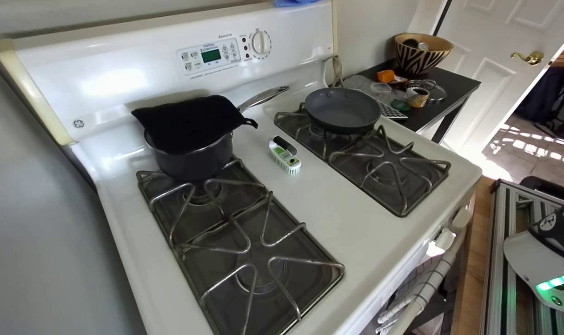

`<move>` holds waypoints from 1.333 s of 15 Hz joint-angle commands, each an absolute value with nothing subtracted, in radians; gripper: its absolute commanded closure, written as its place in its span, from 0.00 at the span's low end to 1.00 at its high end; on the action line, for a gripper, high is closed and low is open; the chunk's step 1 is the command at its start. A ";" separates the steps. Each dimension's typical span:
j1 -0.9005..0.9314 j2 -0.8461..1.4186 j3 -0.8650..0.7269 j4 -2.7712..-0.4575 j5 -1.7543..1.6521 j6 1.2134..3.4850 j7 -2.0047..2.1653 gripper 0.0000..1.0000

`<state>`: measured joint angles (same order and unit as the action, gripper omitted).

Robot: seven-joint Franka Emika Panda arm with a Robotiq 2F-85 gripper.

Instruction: Lift the blue tower from the stove, use it to wipe the top of the stove and then put it back on the stove

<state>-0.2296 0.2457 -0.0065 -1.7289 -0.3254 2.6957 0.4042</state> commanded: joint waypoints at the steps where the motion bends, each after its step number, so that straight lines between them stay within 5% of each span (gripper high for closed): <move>1: -0.151 0.272 -0.082 -1.693 -0.242 2.662 0.373 1.00; 17: -0.064 0.259 -0.164 -1.686 -0.249 2.574 0.375 1.00; 19: -0.061 0.258 -0.164 -1.685 -0.251 2.571 0.374 0.88; 20: -0.058 0.257 -0.166 -1.685 -0.254 2.571 0.375 0.71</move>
<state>-0.0799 0.2619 -0.1475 -1.6943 -0.2545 2.6074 0.3872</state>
